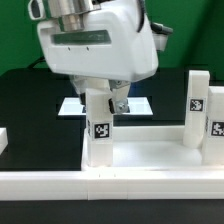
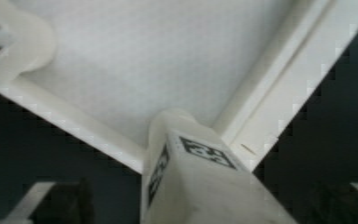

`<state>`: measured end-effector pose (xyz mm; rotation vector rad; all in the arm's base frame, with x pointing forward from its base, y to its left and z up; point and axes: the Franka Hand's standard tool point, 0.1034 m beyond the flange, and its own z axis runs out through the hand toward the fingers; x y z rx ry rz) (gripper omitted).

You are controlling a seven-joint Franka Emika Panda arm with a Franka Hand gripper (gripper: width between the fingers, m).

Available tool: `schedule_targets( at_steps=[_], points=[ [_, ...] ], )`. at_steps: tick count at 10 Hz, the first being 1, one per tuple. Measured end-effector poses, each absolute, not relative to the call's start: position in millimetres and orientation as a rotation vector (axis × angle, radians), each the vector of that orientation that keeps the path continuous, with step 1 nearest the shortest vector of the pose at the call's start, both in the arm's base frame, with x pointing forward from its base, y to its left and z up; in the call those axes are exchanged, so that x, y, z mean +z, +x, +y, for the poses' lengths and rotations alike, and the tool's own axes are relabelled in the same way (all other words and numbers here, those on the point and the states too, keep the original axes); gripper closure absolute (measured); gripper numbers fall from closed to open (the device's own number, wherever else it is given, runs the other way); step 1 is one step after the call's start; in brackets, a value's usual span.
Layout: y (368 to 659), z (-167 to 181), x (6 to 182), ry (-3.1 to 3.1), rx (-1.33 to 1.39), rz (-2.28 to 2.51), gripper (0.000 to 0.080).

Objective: Assemble desk

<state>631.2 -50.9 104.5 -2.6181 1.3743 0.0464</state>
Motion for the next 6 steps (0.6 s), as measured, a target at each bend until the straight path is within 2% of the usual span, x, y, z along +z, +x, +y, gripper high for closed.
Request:
schedule_targets(
  at_steps=[1, 2, 6],
  points=[
    [631.0, -51.5, 104.4, -2.68, 0.034, 1.255, 0.016],
    [630.9, -51.6, 104.3, -2.704, 0.029, 1.202, 0.0152],
    [634.9, -47.8, 109.8, -3.032, -0.03, 0.199, 0.015]
  ],
)
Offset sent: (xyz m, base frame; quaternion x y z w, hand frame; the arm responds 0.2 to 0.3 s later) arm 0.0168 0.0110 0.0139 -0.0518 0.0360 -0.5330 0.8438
